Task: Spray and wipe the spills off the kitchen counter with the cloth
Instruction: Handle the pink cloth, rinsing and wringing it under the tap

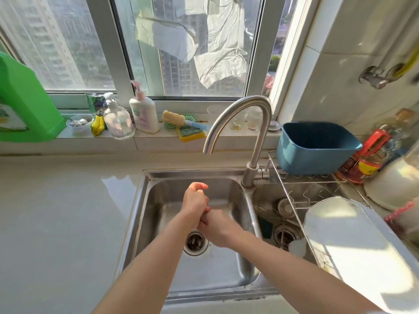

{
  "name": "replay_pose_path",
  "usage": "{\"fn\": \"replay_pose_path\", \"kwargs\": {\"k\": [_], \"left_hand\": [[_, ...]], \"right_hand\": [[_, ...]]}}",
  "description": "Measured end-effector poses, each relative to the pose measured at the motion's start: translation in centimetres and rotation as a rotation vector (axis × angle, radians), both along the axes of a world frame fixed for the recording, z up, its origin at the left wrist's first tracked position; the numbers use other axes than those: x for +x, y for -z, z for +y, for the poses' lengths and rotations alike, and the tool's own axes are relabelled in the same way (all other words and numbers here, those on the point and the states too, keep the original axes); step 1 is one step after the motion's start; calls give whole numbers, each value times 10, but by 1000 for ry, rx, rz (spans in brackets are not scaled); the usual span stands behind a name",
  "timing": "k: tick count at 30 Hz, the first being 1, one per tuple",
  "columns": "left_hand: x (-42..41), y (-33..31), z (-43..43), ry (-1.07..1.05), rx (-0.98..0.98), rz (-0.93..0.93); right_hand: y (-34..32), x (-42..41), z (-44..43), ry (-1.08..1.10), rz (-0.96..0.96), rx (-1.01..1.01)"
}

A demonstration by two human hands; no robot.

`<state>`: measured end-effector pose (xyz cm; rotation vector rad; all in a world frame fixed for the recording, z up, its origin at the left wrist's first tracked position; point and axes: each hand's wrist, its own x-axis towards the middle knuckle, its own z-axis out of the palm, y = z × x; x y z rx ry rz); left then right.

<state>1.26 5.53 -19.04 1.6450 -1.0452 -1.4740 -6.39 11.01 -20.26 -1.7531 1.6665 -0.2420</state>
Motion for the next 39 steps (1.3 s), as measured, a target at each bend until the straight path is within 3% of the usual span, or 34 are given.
{"fn": "replay_pose_path", "kwargs": {"k": [6, 11, 14, 17, 19, 22, 27, 32, 36, 39], "left_hand": [[7, 3, 5, -152, 0, -15], [12, -2, 3, -130, 44, 119], [13, -16, 1, -50, -16, 314], [19, -29, -9, 97, -58, 176], [32, -39, -15, 226, -8, 52], [51, -56, -18, 464, 72, 102], [56, -74, -25, 552, -122, 216], [52, -100, -25, 558, -164, 242], [51, -119, -24, 558, -240, 164], [55, -138, -28, 570, -283, 94]], "right_hand": [[-1, 9, 1, -85, 250, -153], [-10, 5, -3, -121, 265, -179], [-14, -3, -10, -15, 71, -66], [-27, -14, -15, 170, -277, 29], [-41, -25, -18, 192, -367, 33], [-59, -39, -22, 225, -461, 11], [-82, -52, -23, 225, -608, 37], [-107, -57, -21, 322, -507, -5], [-131, -65, -22, 435, -276, -284], [-151, -78, -28, 538, -222, -437]]}}
